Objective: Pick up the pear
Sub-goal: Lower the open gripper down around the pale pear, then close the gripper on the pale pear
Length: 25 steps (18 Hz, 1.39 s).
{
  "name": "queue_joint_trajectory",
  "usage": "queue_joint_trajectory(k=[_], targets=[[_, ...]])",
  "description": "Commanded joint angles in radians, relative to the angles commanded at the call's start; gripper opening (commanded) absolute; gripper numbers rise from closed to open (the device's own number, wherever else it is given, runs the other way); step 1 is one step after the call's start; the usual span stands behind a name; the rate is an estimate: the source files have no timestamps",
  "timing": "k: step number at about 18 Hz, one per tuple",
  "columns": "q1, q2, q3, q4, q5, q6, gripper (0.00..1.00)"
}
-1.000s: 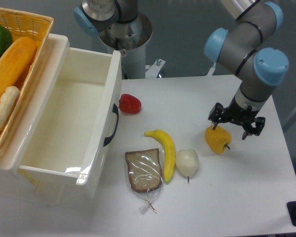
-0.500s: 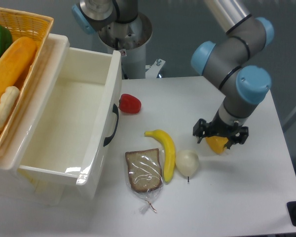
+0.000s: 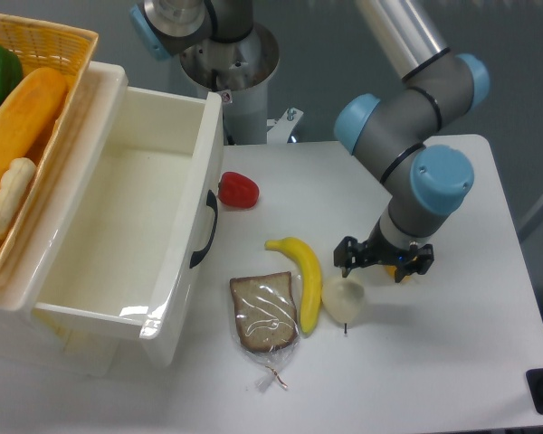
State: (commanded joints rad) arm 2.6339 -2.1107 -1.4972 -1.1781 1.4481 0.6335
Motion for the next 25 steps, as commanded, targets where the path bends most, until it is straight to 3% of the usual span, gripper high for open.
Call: queue_joint_trajectory(k=[23, 25], targets=[[-0.034, -0.058, 0.0, 0.008, 0.025, -0.009, 1.0], [-0.034, -0.058, 0.003, 0.006, 0.026, -0.003, 0.95]])
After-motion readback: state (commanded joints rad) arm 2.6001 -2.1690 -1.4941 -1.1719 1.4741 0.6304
